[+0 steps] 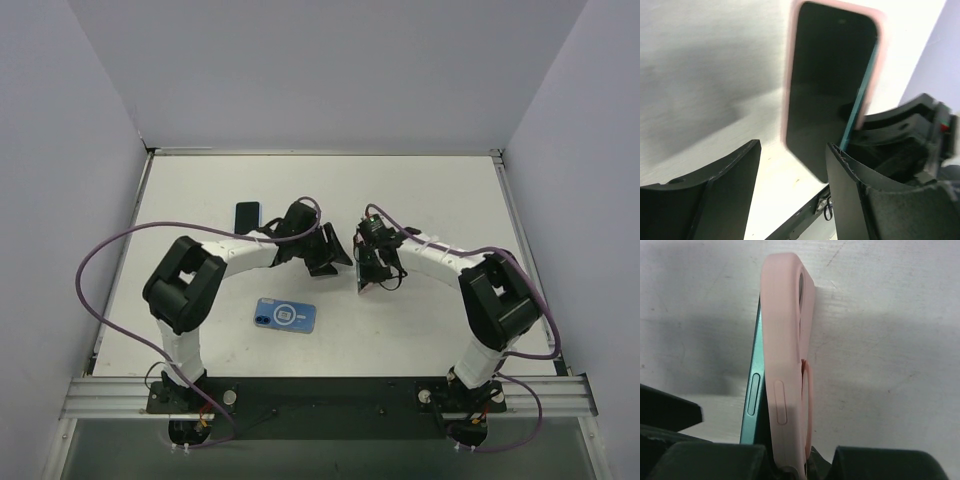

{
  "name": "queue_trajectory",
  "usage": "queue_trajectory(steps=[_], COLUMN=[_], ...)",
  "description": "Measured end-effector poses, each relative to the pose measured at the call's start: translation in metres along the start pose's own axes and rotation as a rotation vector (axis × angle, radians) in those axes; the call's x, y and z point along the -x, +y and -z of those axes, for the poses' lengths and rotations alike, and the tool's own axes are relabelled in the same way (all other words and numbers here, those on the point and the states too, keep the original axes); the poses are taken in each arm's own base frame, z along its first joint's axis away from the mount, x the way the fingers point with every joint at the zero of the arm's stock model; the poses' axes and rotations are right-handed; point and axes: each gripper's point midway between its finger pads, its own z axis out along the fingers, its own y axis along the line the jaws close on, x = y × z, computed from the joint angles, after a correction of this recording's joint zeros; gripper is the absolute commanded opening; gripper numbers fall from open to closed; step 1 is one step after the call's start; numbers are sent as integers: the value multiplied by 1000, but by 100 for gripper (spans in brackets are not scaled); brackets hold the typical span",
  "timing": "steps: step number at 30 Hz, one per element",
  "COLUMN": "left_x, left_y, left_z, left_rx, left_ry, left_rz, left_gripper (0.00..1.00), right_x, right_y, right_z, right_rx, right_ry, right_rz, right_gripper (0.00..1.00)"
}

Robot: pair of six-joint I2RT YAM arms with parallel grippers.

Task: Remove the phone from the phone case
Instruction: Remove the phone case from the phone.

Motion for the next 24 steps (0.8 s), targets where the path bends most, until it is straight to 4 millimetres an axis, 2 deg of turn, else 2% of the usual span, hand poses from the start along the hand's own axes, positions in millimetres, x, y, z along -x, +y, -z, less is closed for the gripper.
queue_trajectory(steps=[4, 11, 15, 20, 24], left_x=[-4, 8, 13, 17, 15], left_y=[27, 47, 62, 82, 84], left_z=[15, 49, 64, 70, 71], left_rx=[49, 62, 73, 101, 104], left_ry=[-15, -80, -110, -124, -120], left_rz=[36, 85, 118, 159, 160], left_gripper=[65, 65, 65, 65, 65], right_x=[-9, -17, -17, -17, -20], right_y=[-11, -31, -23, -14, -7], right_z=[8, 25, 17, 14, 10], right_rx=[-123, -326, -370, -428, -392], right_ry=[19, 56, 70, 82, 96], right_rz=[55, 156, 212, 291, 294], right_gripper=[0, 0, 0, 0, 0])
